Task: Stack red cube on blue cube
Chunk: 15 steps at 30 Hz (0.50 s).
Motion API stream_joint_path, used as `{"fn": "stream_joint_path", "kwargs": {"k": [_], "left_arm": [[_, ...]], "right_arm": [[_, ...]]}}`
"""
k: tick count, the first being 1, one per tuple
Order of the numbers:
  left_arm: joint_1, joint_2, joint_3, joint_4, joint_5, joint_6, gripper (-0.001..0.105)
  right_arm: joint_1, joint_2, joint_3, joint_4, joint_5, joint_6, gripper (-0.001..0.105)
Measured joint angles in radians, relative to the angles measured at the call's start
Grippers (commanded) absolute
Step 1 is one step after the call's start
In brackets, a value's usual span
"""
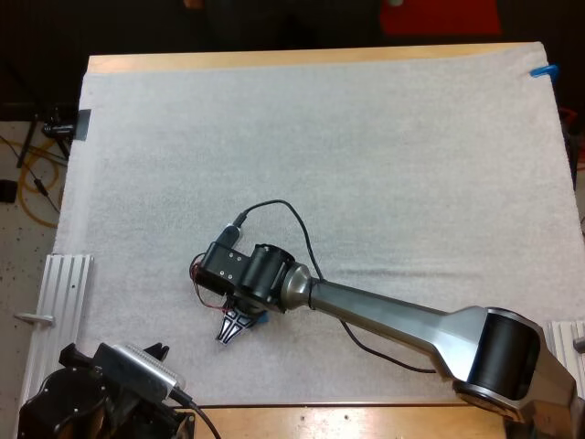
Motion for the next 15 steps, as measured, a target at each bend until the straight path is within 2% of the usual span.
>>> {"fn": "stream_joint_path", "kwargs": {"k": [1,4,6,15], "left_arm": [[0.0,0.0,0.0,0.0,0.0,0.0,0.0],[0.0,0.0,0.0,0.0,0.0,0.0,0.0],[0.0,0.0,0.0,0.0,0.0,0.0,0.0],[0.0,0.0,0.0,0.0,0.0,0.0,0.0]], "right_arm": [[0.0,0.0,0.0,0.0,-0.002,0.0,0.038],[0.0,0.0,0.0,0.0,-0.003,0.0,0.052],[0.0,0.0,0.0,0.0,-0.003,0.0,0.054],[0.0,-0.015,0.0,0.0,-0.003,0.003,0.054]]}}
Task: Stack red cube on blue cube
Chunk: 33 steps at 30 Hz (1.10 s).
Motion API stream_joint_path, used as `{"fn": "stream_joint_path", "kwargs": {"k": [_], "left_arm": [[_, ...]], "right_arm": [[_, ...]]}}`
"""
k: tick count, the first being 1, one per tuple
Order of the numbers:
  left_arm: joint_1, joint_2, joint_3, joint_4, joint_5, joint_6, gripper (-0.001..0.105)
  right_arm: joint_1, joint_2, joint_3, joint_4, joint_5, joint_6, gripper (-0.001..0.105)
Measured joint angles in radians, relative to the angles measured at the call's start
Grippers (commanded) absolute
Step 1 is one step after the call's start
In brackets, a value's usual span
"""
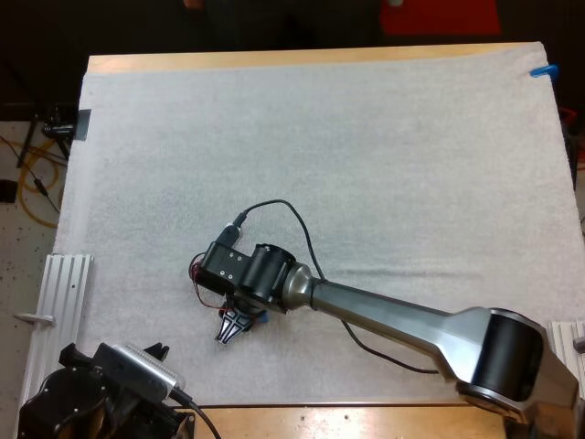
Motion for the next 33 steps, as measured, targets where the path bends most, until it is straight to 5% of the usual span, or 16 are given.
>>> {"fn": "stream_joint_path", "kwargs": {"k": [14,23,29,33], "left_arm": [[0.0,0.002,0.0,-0.089,-0.015,-0.058,0.0],[0.014,0.136,0.028,-0.355,-0.093,-0.032,0.0],[0.158,0.284,0.028,-0.566,-0.062,0.028,0.0],[0.319,0.375,0.028,-0.686,0.058,0.052,0.0]], "right_arm": [[-0.023,-0.263,-0.006,0.14,-0.002,0.0,0.054],[-0.28,-0.273,-0.008,0.045,0.004,0.023,0.054],[-0.47,-0.273,-0.008,0.002,0.004,0.023,0.054],[-0.585,-0.277,-0.002,-0.008,0.006,0.023,0.054]]}}
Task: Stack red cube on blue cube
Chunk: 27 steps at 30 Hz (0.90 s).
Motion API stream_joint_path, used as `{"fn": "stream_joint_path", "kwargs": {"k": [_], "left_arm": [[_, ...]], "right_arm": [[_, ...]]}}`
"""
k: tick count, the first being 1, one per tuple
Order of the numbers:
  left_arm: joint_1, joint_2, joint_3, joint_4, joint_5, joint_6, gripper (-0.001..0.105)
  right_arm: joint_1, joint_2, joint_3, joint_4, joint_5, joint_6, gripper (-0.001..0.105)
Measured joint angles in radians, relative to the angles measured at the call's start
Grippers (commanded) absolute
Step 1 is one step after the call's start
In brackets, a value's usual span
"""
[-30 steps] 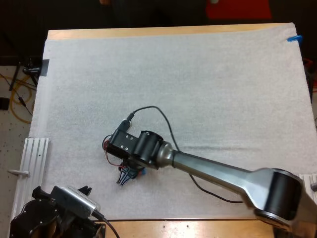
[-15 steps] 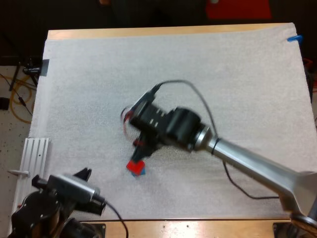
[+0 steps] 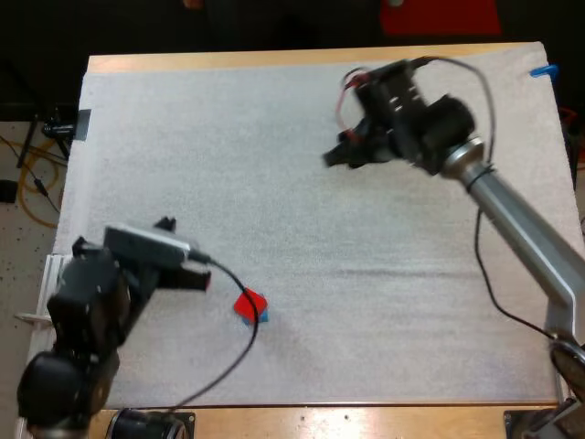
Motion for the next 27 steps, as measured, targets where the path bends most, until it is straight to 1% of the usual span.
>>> {"fn": "stream_joint_path", "kwargs": {"k": [1,2,4,5,6,7,8,10,11,13,15,19,20,22,27], "left_arm": [[0.043,0.022,0.0,-0.022,0.035,0.004,0.0],[0.068,0.03,0.0,-0.035,0.054,0.005,0.0],[0.163,0.078,-0.002,-0.075,0.139,0.006,0.0],[0.176,0.089,-0.005,-0.078,0.153,0.006,0.0],[0.21,0.107,-0.011,-0.082,0.177,0.006,0.0],[0.232,0.119,-0.021,-0.084,0.182,0.006,0.0],[0.24,0.125,-0.026,-0.087,0.185,0.006,0.0],[0.244,0.135,-0.039,-0.104,0.186,0.006,0.0],[0.244,0.135,-0.041,-0.109,0.188,0.006,0.0],[0.244,0.134,-0.044,-0.12,0.194,0.006,0.0],[0.244,0.134,-0.045,-0.12,0.193,0.006,0.0],[0.244,0.134,-0.045,-0.12,0.196,0.011,0.0],[0.244,0.134,-0.045,-0.12,0.199,0.012,0.0],[0.244,0.134,-0.045,-0.12,0.212,0.014,0.0],[0.244,0.124,-0.045,-0.12,0.214,0.014,0.0]], "right_arm": [[-0.033,-0.006,0.009,-0.001,0.0,0.0,0.054],[-0.049,-0.012,0.016,-0.001,0.0,0.0,0.054],[-0.11,-0.042,0.055,-0.014,0.0,0.0,0.054],[-0.127,-0.052,0.063,-0.019,0.0,0.0,0.054],[-0.161,-0.075,0.089,-0.031,0.0,0.0,0.054],[-0.189,-0.1,0.117,-0.045,0.0,0.0,0.054],[-0.206,-0.108,0.132,-0.05,0.0,0.0,0.054],[-0.275,-0.165,0.191,-0.076,0.0,0.0,0.054],[-0.287,-0.18,0.208,-0.082,0.0,0.0,0.054],[-0.355,-0.235,0.268,-0.102,0.0,-0.007,0.054],[-0.4,-0.283,0.317,-0.11,0.0,-0.015,0.054],[-0.511,-0.406,0.415,-0.112,0.0,-0.054,0.054],[-0.521,-0.424,0.428,-0.112,0.0,-0.059,0.054],[-0.585,-0.488,0.468,-0.112,-0.02,-0.091,0.054],[-0.681,-0.613,0.527,-0.121,-0.038,-0.093,0.054]]}}
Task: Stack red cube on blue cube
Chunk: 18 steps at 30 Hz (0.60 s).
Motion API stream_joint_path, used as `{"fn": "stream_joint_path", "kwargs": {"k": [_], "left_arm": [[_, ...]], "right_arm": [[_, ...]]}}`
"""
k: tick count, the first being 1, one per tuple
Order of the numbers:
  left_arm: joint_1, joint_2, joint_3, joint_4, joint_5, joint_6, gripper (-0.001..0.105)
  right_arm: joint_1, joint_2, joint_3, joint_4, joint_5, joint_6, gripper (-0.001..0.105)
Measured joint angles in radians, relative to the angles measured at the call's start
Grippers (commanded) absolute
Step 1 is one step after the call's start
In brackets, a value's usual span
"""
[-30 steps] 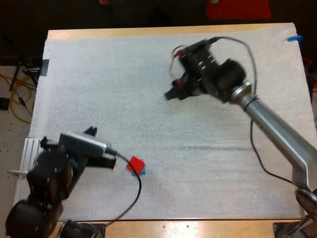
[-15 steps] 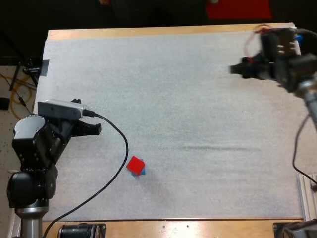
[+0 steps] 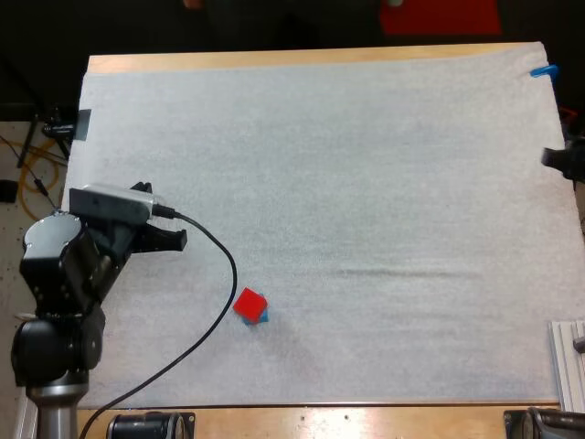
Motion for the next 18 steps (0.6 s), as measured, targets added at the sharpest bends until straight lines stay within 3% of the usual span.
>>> {"fn": "stream_joint_path", "kwargs": {"k": [9,18], "left_arm": [[-0.046,-0.186,0.0,0.014,0.0,0.01,0.0],[-0.065,-0.418,-0.001,0.177,-0.033,0.031,0.0]], "right_arm": [[-0.021,-0.299,0.14,-0.039,-0.034,-0.009,0.054],[-0.021,-0.675,0.31,-0.041,-0.101,-0.022,0.054]]}}
